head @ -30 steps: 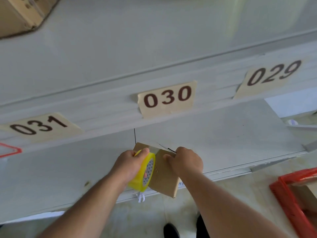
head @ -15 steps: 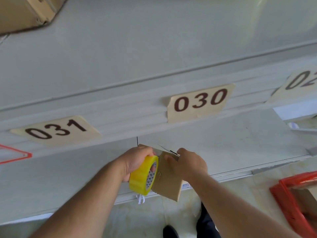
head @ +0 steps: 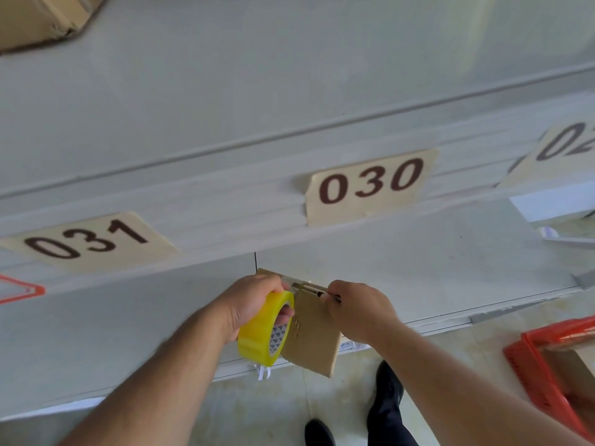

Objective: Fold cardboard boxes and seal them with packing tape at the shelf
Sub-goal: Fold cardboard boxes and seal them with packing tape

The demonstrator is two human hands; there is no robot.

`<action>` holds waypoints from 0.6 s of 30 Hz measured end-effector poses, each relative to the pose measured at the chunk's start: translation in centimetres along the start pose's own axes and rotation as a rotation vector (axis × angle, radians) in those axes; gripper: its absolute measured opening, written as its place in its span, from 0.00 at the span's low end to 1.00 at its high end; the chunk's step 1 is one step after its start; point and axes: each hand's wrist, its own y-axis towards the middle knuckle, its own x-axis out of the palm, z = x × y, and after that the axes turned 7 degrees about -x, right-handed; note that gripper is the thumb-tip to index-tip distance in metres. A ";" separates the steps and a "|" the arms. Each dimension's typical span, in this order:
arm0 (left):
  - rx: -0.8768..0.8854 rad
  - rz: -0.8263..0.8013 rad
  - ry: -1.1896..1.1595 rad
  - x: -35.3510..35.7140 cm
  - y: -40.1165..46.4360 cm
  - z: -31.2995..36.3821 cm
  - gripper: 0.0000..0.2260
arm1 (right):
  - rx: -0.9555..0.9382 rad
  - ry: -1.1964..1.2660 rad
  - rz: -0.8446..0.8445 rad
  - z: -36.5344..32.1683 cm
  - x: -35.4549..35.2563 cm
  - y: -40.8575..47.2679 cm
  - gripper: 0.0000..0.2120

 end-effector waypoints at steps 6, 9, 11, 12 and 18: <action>0.003 0.003 -0.007 0.1 -0.1 0.0 0.11 | -0.036 -0.045 -0.014 -1.1 0.4 0.9 0.13; 0.010 0.010 -0.016 0.0 0.1 -0.1 0.11 | -0.053 -0.057 -0.001 -1.6 1.0 1.1 0.13; 0.014 0.012 0.005 -0.1 0.2 -0.2 0.12 | -0.065 -0.079 -0.005 -1.8 1.1 1.3 0.13; 0.016 0.011 0.016 -0.2 0.2 -0.2 0.12 | -0.076 -0.097 -0.010 -1.9 1.0 1.4 0.13; 0.058 0.021 0.061 -0.3 0.0 -0.3 0.12 | -0.098 -0.140 -0.029 -1.9 0.7 1.0 0.13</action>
